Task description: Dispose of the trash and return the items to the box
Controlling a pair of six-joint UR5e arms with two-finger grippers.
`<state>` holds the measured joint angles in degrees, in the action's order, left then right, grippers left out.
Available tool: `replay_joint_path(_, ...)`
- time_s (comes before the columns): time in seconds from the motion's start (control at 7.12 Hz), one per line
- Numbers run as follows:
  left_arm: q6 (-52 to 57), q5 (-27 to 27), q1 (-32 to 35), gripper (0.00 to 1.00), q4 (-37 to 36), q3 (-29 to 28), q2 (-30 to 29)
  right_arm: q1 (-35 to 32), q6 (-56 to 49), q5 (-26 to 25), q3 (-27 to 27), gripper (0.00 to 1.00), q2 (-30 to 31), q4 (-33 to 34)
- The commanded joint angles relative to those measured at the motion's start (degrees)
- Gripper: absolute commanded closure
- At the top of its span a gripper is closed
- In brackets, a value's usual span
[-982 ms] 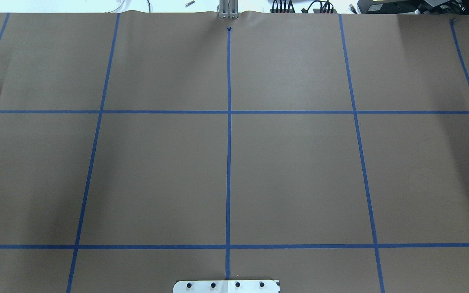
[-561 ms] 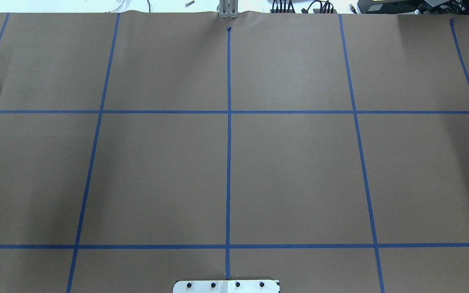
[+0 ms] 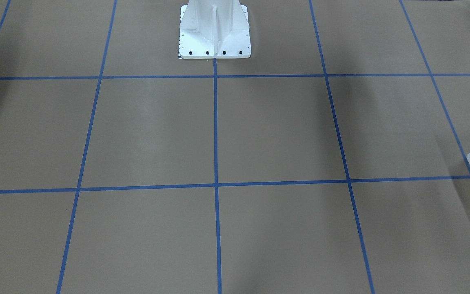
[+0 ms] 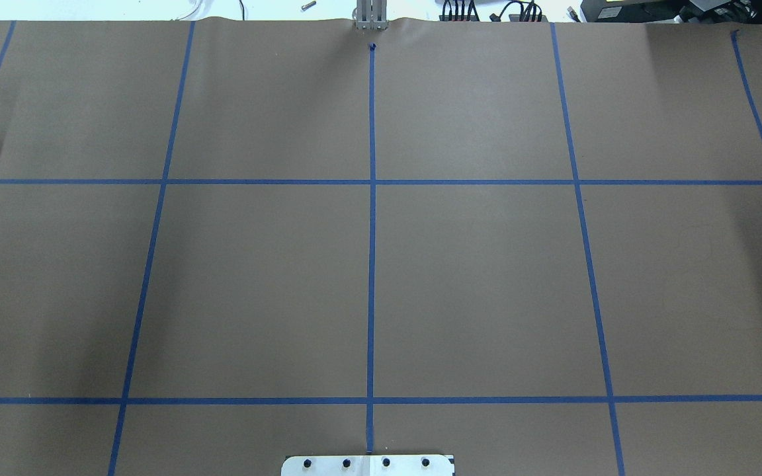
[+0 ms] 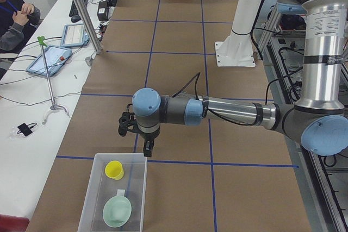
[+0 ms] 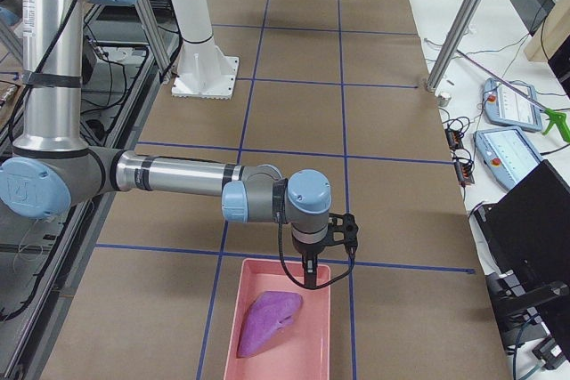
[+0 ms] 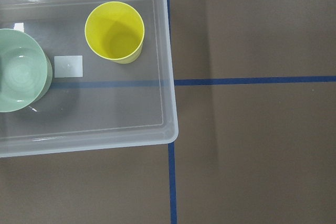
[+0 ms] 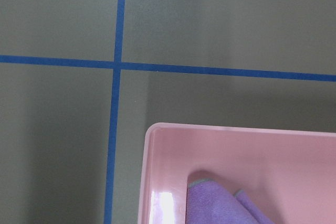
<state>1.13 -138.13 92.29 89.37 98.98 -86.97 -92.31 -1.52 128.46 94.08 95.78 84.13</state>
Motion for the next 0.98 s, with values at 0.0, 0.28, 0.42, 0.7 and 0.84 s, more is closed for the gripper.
replay_joint_path(0.0, -0.1, 0.0, -1.2, 0.01, 1.3, 0.0, 1.0, 0.3, 0.0, 3.0, 0.4, 0.0, -0.7, -0.1)
replay_joint_path(0.28, 0.0, 0.1, -3.8, 0.01, -10.2, 0.4, -2.0, 0.5, 0.0, 3.2, 0.4, 0.0, -0.7, -0.1)
replay_joint_path(0.42, 5.9, 0.7, -3.7, 0.01, -11.0, 0.0, -2.1, 0.5, 0.0, 3.2, 0.5, 0.0, -0.7, -0.2)
replay_joint_path(0.7, 11.4, 0.4, -3.7, 0.01, -11.1, -1.9, -2.9, 1.0, 0.0, 3.2, 1.0, 0.0, -0.8, -0.2)
replay_joint_path(0.84, 10.9, 0.2, -3.8, 0.01, -11.8, -1.9, -3.2, 1.2, 0.0, 3.2, 1.0, 0.0, -0.7, -0.2)
